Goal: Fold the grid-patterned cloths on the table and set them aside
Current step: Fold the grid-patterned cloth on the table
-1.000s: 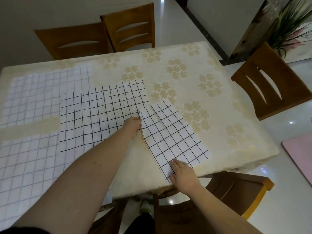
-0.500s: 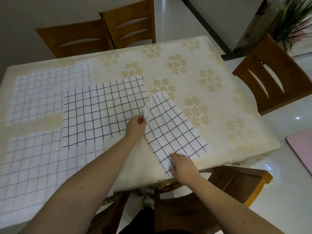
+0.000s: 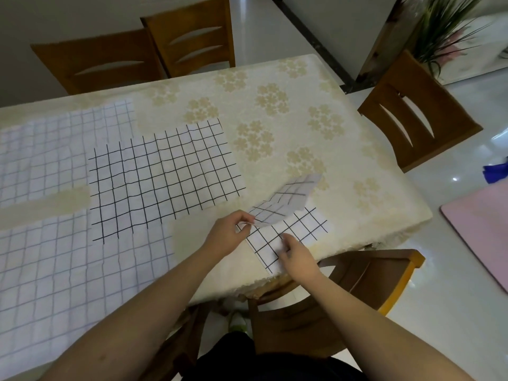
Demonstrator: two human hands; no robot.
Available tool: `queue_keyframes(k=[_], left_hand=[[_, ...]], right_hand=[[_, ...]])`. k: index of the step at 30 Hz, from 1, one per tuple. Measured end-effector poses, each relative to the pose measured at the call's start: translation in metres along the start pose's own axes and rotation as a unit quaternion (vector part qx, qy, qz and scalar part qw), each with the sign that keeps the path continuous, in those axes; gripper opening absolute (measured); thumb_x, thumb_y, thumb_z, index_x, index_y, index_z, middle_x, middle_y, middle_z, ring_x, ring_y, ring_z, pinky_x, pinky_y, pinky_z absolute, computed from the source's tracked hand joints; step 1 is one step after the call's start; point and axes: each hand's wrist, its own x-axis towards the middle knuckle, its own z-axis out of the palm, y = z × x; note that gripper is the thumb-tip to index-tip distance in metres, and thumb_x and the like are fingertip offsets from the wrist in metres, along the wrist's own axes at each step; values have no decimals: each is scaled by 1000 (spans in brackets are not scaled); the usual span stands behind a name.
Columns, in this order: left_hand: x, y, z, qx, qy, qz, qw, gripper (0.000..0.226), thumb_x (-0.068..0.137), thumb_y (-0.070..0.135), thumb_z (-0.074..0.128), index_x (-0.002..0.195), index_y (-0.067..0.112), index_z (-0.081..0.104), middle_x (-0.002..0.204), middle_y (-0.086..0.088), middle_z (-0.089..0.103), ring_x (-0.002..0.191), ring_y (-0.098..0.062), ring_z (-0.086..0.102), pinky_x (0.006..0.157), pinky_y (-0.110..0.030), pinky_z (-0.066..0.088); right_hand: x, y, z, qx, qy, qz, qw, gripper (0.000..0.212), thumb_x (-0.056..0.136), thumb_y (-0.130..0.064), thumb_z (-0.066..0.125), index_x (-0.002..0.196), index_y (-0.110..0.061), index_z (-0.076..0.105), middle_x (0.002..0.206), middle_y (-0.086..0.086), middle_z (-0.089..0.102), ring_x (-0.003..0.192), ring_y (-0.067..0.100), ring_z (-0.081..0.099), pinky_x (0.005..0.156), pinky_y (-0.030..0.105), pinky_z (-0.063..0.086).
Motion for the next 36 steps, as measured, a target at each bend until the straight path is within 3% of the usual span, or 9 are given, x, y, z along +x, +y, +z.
queue_keyframes(k=[3,7,12,18,23,26,32,34,36], left_hand=[[-3,-3,9,17,-29,-5,999,17,92,20,63,90,36,64,106,17,70,101,-3,61,83,-15,45],[-6,-10,23,91,-121,-10,988,10,94,27,58,97,31,66,104,8,69,89,-14,64,75,-35,55],[-5,-13,33,174,-177,-15,969,19,95,18,50,104,23,66,109,2,66,95,-13,62,82,-28,52],[17,-1,43,229,-147,24,962,27,98,20,44,117,22,63,116,2,65,87,-17,63,81,-35,53],[44,-7,54,371,-152,95,911,45,98,24,45,143,22,45,155,-2,35,141,-21,33,111,-38,31],[61,-7,55,411,-152,54,897,52,100,30,41,151,22,32,162,-7,18,147,-25,17,116,-42,22],[78,-14,55,481,-187,45,855,58,103,41,26,156,27,9,165,-6,-1,150,-27,5,120,-45,14],[78,-18,57,476,-181,51,859,57,103,41,26,156,26,11,164,-6,1,150,-27,6,120,-45,15],[78,-18,59,432,-142,55,889,51,103,36,32,153,23,27,162,-7,16,147,-26,17,116,-43,21]], right_hand=[[-7,2,-7,157,71,126,977,32,101,-21,43,132,-20,50,112,3,64,89,15,60,77,30,48],[-12,16,-11,253,84,205,942,19,99,-13,43,112,-8,55,114,13,66,85,19,60,75,33,48],[-22,28,-12,302,97,279,907,39,97,-10,42,136,-15,47,110,13,64,86,25,64,63,28,48],[-31,27,-15,223,106,279,928,35,99,-15,43,133,-17,50,103,5,60,63,15,53,53,28,41],[-34,21,-17,192,67,224,953,36,100,-18,43,136,-20,50,125,5,57,84,17,58,69,31,48],[-32,20,-15,165,45,193,966,42,101,-23,42,142,-25,44,118,5,61,81,16,56,81,34,49],[-31,16,-16,167,-18,181,969,53,102,-19,39,153,-27,30,112,13,64,78,23,62,66,26,49],[-30,16,-18,166,-21,179,969,52,102,-20,40,153,-26,29,126,19,60,97,30,65,78,32,53],[-29,16,-19,179,-14,181,967,50,102,-20,41,151,-26,33,126,18,60,90,25,63,77,31,52]])
